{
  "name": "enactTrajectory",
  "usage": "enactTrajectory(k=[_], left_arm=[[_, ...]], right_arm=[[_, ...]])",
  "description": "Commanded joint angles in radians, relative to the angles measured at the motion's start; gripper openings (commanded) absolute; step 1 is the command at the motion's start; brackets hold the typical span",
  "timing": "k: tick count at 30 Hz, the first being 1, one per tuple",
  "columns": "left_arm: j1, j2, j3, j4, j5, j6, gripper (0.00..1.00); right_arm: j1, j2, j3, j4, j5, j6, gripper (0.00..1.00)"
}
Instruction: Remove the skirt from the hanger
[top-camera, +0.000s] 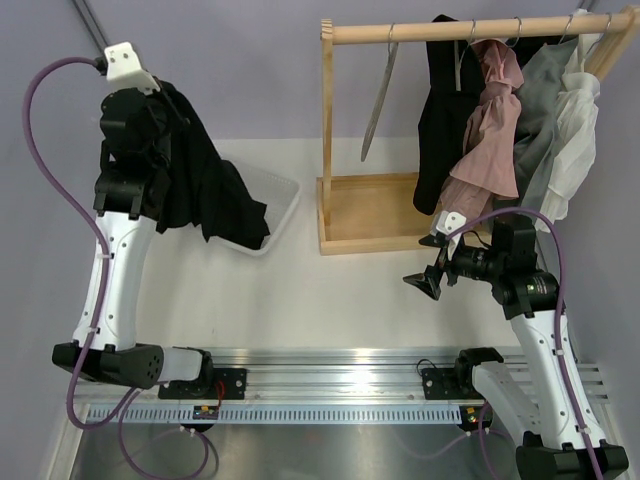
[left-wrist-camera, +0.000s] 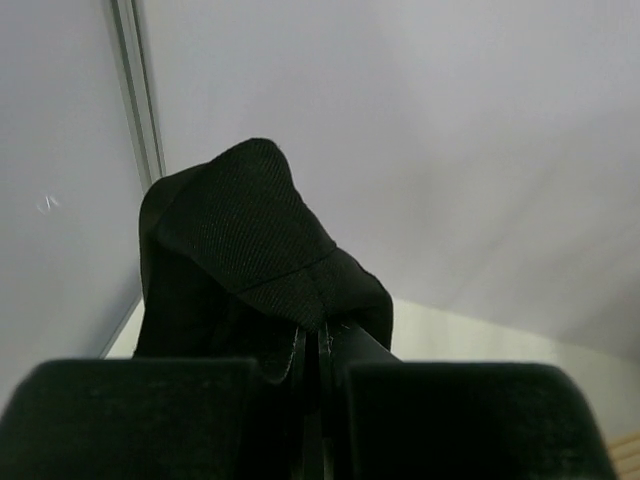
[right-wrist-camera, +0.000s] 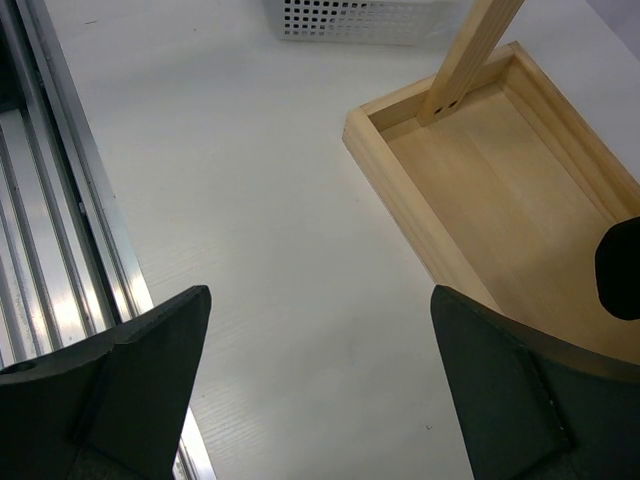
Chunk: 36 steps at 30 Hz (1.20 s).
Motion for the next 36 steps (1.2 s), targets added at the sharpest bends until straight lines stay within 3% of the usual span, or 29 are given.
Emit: enactTrajectory(k=[1,8,10,20,29,32,33,36], left_arm=[[0.011,-0.038,-0.075,0.119,0.118,-0.032,0.00],[0.009,0.096,-0.169,0.123,0.449,-0.147,0.00],[0.005,0.129,-0.224,0.129,0.482,-0.184,0.00],[0.005,0.087,-0.607,0.212,0.393,-0.256,0.00],[0.009,0.030,-0.830,0.267,0.387,-0.302,0.02],[0.023,-0.045,-0.903,0.280,0.350,-0.316,0.17],[0.037,-0.062,-0.919,0.287,0.347,-0.320,0.36],[0.061,-0.119,-0.950,0.316,0.381,-0.307,0.80]], right_arm=[[-0.007,0.001,0.006,0.006,-0.007,-0.013,0.99],[-0.007,0.002,0.006,0.008,0.003,-0.013,0.99],[-0.007,0.001,0.006,0.008,0.007,-0.012,1.00],[-0.007,0.004,0.006,0.003,0.003,-0.016,0.99],[-0.007,0.002,0.006,0.003,0.007,-0.015,0.99],[-0.007,0.004,0.008,0.003,0.005,-0.015,0.99],[-0.007,0.004,0.008,0.002,0.005,-0.015,1.00],[-0.007,0.004,0.008,0.003,0.005,-0.013,1.00]])
